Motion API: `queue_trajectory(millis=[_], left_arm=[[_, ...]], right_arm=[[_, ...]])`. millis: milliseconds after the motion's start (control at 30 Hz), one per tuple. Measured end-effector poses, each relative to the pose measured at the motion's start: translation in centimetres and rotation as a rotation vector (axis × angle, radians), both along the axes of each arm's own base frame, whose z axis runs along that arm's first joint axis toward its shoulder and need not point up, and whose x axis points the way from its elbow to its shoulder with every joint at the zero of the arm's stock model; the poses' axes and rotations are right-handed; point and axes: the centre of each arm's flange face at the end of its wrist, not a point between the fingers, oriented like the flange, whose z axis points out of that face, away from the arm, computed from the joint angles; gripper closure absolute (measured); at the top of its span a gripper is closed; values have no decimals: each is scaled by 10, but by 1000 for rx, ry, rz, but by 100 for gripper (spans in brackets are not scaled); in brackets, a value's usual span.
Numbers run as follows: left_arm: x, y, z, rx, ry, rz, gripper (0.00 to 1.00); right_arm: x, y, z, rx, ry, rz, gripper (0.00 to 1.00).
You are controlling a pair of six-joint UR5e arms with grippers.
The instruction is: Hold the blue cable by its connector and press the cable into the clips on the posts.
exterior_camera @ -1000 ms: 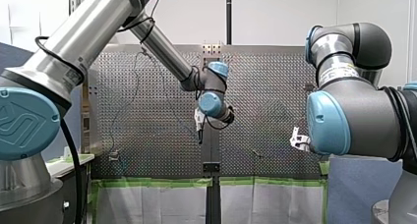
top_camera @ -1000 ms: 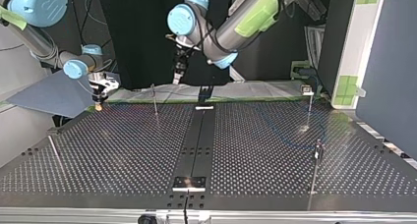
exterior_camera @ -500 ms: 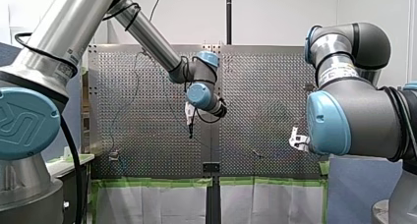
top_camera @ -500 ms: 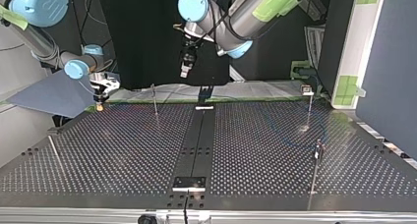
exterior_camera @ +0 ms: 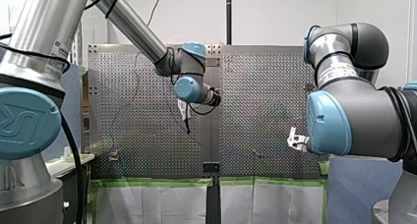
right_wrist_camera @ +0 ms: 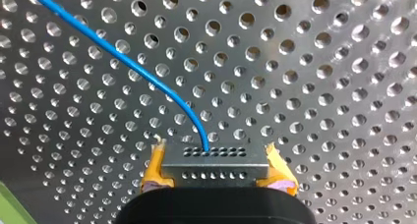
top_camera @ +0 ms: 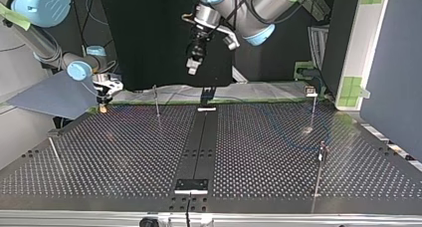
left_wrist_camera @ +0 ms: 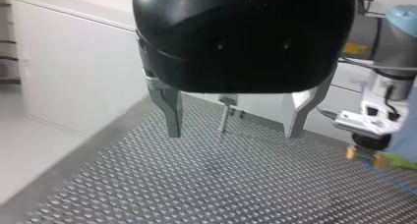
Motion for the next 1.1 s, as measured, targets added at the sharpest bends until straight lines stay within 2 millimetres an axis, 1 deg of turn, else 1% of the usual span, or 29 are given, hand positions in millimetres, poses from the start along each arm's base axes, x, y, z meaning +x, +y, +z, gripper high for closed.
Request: queue_trajectory(millis=[300, 467, 533, 633, 733, 967, 1100], left_arm=[[-18, 24, 17, -90, -57, 19, 0], [-26, 38, 26, -143, -88, 27, 0], [-28, 43, 25, -156, -93, 30, 0], [-31, 48, 11, -151, -86, 36, 0], [-34, 53, -9, -124, -73, 39, 0], [-47, 65, -61, -53, -29, 45, 0], [-55, 76, -81, -17, -21, 64, 0]], right_arm=[[10, 3, 0, -3, 28, 16, 100], [15, 9, -3, 25, 58, 18, 100], [17, 11, -3, 36, 74, 21, 100], [22, 14, 1, 51, 95, 32, 100], [29, 18, 10, 61, 108, 46, 100], [40, 33, 36, 44, 133, 67, 100], [49, 38, 54, 18, 154, 84, 100]])
